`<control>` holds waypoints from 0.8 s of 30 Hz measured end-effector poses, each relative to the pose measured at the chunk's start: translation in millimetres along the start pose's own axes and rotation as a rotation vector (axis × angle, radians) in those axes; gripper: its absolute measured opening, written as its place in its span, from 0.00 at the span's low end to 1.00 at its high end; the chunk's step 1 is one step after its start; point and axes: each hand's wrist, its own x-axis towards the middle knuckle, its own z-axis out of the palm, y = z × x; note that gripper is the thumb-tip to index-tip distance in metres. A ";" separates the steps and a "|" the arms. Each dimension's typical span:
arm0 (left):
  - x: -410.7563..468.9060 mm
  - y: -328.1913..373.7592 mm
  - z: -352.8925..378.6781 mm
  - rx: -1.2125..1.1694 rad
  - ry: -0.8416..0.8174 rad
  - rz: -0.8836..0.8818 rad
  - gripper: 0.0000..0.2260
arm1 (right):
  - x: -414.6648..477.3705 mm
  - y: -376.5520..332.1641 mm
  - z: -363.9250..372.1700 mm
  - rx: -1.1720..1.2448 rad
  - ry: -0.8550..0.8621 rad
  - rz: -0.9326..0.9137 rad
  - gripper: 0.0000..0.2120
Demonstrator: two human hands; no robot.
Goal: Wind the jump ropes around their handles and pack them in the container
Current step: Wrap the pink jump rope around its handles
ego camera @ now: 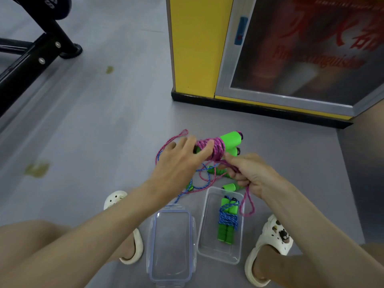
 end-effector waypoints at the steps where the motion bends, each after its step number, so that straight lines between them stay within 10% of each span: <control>1: -2.2 2.1 1.5 0.066 0.018 0.049 0.35 | -0.8 -1.7 1.5 0.046 -0.041 0.011 0.17; 18: -5.8 5.2 3.4 0.095 0.084 0.258 0.19 | -2.6 -9.5 2.5 0.216 0.144 -0.067 0.18; 24: 12.8 4.4 -25.3 -0.729 -0.139 -0.548 0.33 | -11.3 -12.3 7.6 0.108 0.016 -0.202 0.14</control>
